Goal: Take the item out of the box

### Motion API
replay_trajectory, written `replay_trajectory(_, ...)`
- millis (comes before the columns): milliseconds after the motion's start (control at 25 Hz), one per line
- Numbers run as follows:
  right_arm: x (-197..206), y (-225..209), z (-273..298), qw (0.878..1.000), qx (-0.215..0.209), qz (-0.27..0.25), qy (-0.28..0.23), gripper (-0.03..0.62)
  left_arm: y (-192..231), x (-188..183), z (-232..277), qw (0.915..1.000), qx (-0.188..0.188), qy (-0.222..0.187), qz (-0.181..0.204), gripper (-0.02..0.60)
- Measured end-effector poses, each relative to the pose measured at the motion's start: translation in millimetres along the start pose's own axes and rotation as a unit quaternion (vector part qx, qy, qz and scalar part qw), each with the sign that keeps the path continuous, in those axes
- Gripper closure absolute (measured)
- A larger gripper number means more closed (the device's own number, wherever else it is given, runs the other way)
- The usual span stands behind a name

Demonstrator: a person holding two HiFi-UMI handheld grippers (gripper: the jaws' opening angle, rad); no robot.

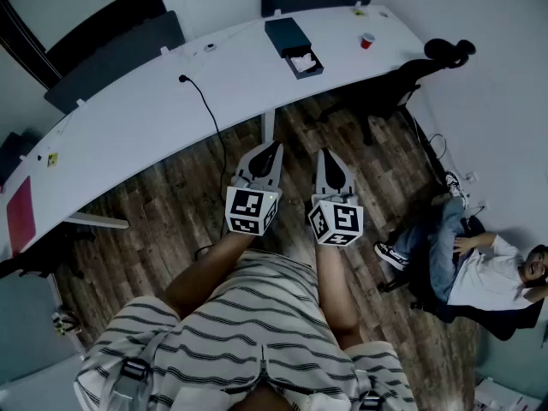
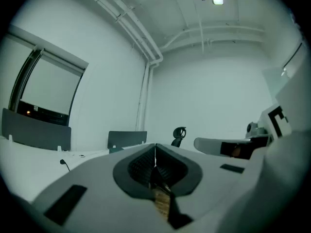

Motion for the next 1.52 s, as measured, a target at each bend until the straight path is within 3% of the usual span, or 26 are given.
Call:
replay_trajectory(480,-9,-35,-39,1.000,-0.016,0.013,-0.005,0.576,-61,17,-21,0.9994,-0.019,0.019,0.022,0.557)
replay_trajectory(760,-5,-42,-39,1.000,-0.021,0.015,-0.004,0.576,-70,26,-20,0.9991,-0.020,0.029,0.023,0.557)
replay_trajectory(1200,19,-68,22,0.999,-0.037,-0.001,0.016,0.576,-40,54,46,0.9991,-0.033,0.027,0.002,0.557)
replay_trajectory(1520,45,-89,116,0.999,-0.047,-0.003,0.019,0.576,21,67,133,0.9994,-0.025,0.021,-0.007,0.557)
Point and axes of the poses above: the fingertips, and each gripper's own axes: z forward along the fingers, y to its left, x out of its underside, the point moved 10 cm from there along -z, backward along the fingers, and after that the axes turned 13 degrees about -y, right-handed, at the moved point
